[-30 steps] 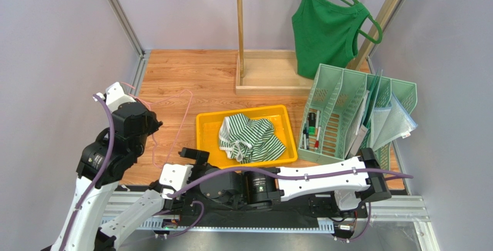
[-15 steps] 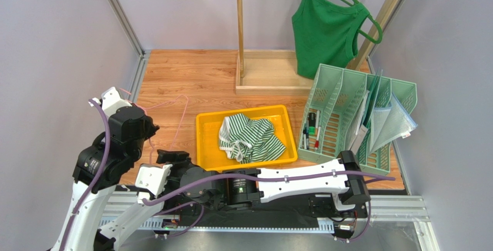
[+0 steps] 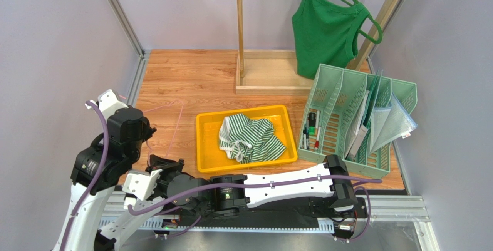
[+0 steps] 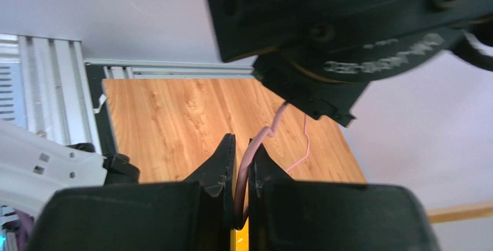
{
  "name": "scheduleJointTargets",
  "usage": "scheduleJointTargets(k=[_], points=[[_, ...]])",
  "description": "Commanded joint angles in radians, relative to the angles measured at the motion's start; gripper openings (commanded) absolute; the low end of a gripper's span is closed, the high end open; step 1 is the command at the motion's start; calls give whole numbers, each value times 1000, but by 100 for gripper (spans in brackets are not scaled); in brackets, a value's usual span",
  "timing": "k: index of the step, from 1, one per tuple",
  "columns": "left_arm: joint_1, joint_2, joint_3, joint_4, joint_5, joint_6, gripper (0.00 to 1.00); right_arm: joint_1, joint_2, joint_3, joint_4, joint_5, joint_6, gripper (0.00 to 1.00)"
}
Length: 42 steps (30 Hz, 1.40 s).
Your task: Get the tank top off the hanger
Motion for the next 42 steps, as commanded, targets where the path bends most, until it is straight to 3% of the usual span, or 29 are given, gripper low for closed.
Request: scheduleJointTargets(k=[1, 3, 4, 6, 7, 10, 13, 23, 31, 37, 42], points=[[-2, -68, 19, 53, 57, 30, 0, -11, 17, 17, 143, 85, -67, 0], [-4, -117, 0, 90, 83, 49, 6, -11, 3, -10, 192, 96, -70, 0], [-4, -137, -10, 107, 92, 55, 19, -11, -14, -41, 206, 94, -70, 0], [-4, -197, -36, 147, 100, 63, 34, -11, -28, -69, 236, 88, -67, 0], [-4, -214, -40, 160, 98, 73, 46, -11, -37, -88, 243, 93, -67, 0], [-4, -259, -33, 191, 101, 104, 61, -13, -52, -116, 252, 97, -55, 0], [-4, -262, 22, 164, 103, 115, 70, -19, -84, -184, 281, 109, -27, 0], [-2, -377, 67, 183, 178, 206, 71, -68, -296, -421, 528, 194, -29, 0], [-4, -532, 6, 242, 252, 276, 72, -200, -590, -536, 568, 226, 62, 0], [-2, -506, -2, 194, 313, 294, 74, -362, -758, -556, 525, 251, 134, 0], [-4, -486, -24, 174, 367, 300, 74, -500, -830, -518, 445, 170, 206, 0]])
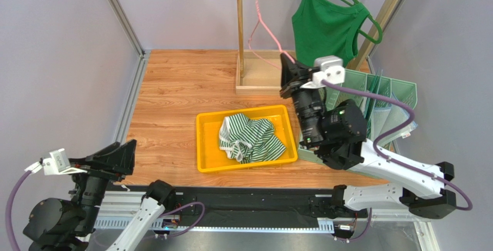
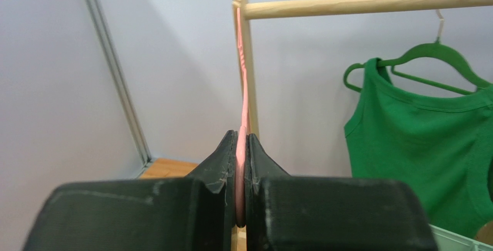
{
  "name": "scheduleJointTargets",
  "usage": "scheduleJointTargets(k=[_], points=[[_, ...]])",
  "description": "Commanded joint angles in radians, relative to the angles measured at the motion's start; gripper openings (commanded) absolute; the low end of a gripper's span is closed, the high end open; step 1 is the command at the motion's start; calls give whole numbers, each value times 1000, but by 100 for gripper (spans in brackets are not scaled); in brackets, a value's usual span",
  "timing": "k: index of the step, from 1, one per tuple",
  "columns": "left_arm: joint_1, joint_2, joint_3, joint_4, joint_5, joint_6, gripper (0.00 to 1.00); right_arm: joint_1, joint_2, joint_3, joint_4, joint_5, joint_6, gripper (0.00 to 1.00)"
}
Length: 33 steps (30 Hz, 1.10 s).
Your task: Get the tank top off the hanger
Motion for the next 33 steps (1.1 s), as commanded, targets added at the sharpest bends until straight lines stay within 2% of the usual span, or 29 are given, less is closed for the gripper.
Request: scheduleJointTargets(k=[1, 7, 12, 22, 33], points=[[0, 46, -28, -21, 73, 32, 74, -118, -25, 42, -56, -67, 101, 0], [0, 43, -41, -24, 115, 20, 74, -228, 54, 177, -84, -124, 75, 0], [0, 43, -34, -41, 139, 13, 74, -316, 160, 362, -152, -193, 110, 0], [-2, 41, -10, -84, 144, 12, 74, -354, 387, 611, -218, -197, 68, 0], [-2, 38, -21, -104, 150, 6, 74, -354, 518, 702, -251, -190, 25, 0]])
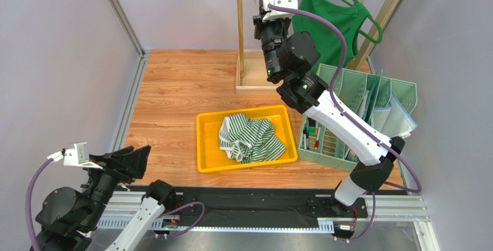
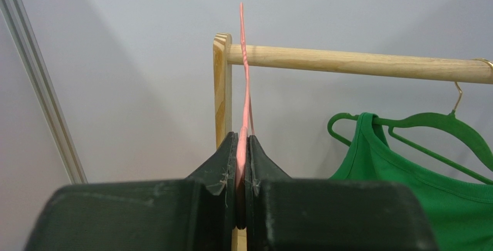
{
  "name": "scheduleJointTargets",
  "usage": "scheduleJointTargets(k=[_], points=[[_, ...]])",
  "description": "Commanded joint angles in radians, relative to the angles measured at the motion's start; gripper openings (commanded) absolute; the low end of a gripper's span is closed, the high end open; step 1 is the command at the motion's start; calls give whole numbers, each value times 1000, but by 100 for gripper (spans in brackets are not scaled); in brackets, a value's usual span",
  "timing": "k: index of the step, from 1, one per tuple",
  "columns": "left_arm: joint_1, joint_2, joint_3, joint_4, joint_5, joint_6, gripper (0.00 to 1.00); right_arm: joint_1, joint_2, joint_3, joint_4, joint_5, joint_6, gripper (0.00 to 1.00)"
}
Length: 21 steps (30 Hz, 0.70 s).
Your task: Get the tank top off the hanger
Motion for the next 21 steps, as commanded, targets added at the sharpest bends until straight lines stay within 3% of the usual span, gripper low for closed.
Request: scheduleJointTargets(k=[1, 21], points=[[0, 12, -1, -7, 24, 0, 74, -5, 14, 58, -7, -2, -20, 0], [0, 3, -13, -23, 43, -7, 74, -3, 2, -25, -16, 36, 38, 0]])
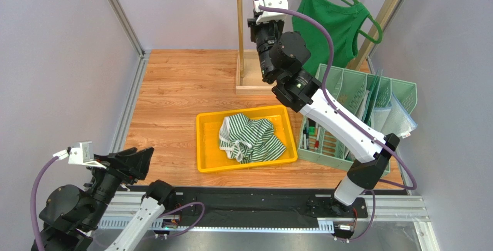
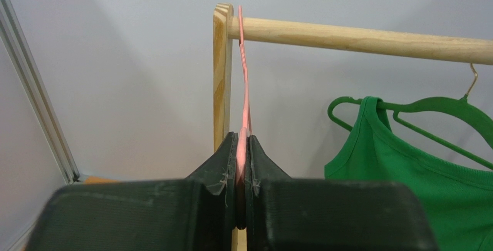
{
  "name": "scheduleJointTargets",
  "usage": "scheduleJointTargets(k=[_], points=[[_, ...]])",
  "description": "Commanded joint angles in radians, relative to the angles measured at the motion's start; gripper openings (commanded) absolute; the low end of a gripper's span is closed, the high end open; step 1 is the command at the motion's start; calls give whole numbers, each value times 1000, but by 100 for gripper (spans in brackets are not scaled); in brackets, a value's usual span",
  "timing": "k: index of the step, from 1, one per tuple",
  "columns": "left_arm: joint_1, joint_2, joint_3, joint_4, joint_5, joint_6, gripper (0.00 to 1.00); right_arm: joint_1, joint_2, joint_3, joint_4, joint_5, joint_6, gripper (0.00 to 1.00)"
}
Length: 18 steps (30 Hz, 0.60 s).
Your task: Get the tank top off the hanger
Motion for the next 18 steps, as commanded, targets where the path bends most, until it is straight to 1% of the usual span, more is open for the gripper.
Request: scheduleJointTargets(k=[1, 6, 8, 13, 18], points=[[0, 3, -2, -5, 14, -3, 74, 2, -42, -46, 13, 16, 37, 0], [0, 2, 1, -9, 19, -5, 73, 13, -65, -84, -9, 16, 64, 0], [0, -1, 0, -9, 17, -9, 73, 20, -79, -133, 20, 21, 66, 0], [0, 0, -3, 4, 30, -12, 73, 23, -91, -176, 43, 62, 78, 1], [0, 2, -3, -2, 33, -11, 72, 25, -91, -182, 36, 61, 84, 16]])
